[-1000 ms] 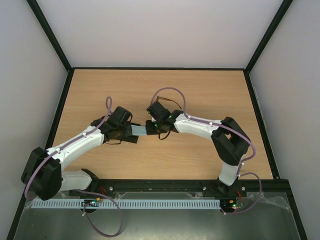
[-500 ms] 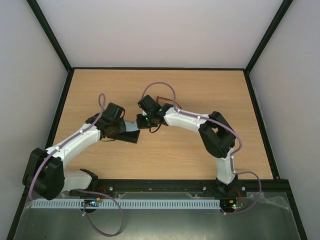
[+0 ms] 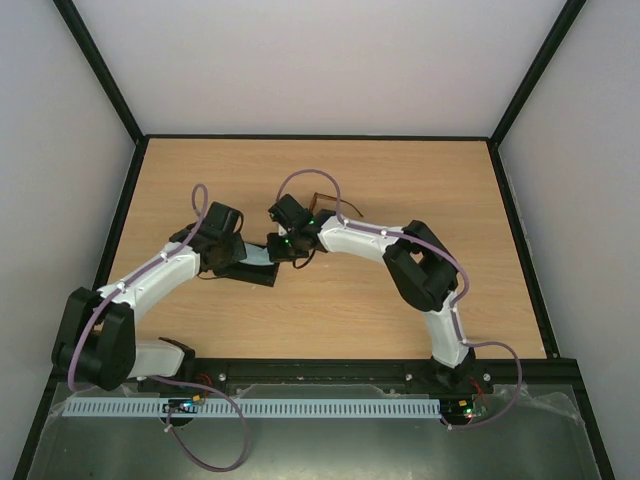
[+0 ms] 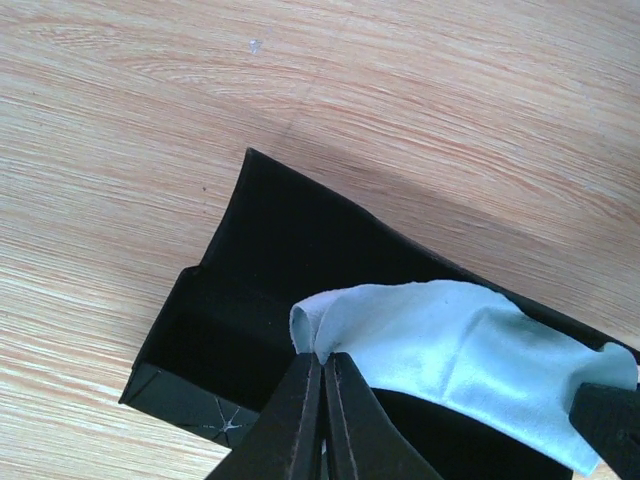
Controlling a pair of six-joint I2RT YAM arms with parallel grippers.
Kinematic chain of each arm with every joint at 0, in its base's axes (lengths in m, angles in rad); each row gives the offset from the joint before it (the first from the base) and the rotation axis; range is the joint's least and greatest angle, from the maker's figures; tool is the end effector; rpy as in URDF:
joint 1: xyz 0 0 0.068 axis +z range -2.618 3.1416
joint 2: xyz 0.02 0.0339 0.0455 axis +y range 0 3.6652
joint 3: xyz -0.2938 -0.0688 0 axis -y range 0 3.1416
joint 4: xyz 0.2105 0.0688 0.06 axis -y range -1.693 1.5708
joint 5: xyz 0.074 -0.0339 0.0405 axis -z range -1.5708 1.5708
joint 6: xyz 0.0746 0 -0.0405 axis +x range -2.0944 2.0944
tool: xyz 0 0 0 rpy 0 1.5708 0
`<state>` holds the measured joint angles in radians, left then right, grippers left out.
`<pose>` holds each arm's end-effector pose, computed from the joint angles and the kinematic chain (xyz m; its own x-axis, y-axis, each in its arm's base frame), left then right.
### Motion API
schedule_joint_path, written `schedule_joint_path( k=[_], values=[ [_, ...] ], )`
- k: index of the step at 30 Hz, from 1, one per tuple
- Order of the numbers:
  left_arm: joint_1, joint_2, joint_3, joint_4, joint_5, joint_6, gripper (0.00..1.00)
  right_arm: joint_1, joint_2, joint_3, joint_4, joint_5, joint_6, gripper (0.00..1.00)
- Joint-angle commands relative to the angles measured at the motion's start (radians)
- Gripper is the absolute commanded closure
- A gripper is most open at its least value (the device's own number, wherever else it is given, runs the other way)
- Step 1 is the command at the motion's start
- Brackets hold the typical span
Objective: Organize the sunglasses
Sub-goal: Place the glasses cleaning cloth in the sunglasses case.
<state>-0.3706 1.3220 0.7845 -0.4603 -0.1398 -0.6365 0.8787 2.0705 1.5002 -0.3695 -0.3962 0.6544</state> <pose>0.2269 -0.0770 0.2178 -0.8012 -0.3202 -0.5056 -0.2338 0.9452 -0.2281 0.2679 0.3684 0.1929 -0.9296 -0.2416 -0.2784 -0.3652 0.7064 0.6063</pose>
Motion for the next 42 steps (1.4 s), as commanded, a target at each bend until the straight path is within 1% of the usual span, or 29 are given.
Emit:
schedule_joint_path(
  k=[1,19,42],
  values=[
    [0.019,0.009,-0.025,0.011,-0.012,0.019,0.98,0.02,0.025,0.038,-0.016,-0.011,0.006,0.99],
    [0.051,0.059,-0.061,0.045,-0.015,0.041,0.98,0.033,0.042,0.042,-0.024,-0.016,0.002,0.99],
    [0.06,0.009,-0.056,0.004,-0.014,0.024,0.98,0.045,-0.013,-0.003,-0.023,-0.009,0.001,0.99]
  ],
)
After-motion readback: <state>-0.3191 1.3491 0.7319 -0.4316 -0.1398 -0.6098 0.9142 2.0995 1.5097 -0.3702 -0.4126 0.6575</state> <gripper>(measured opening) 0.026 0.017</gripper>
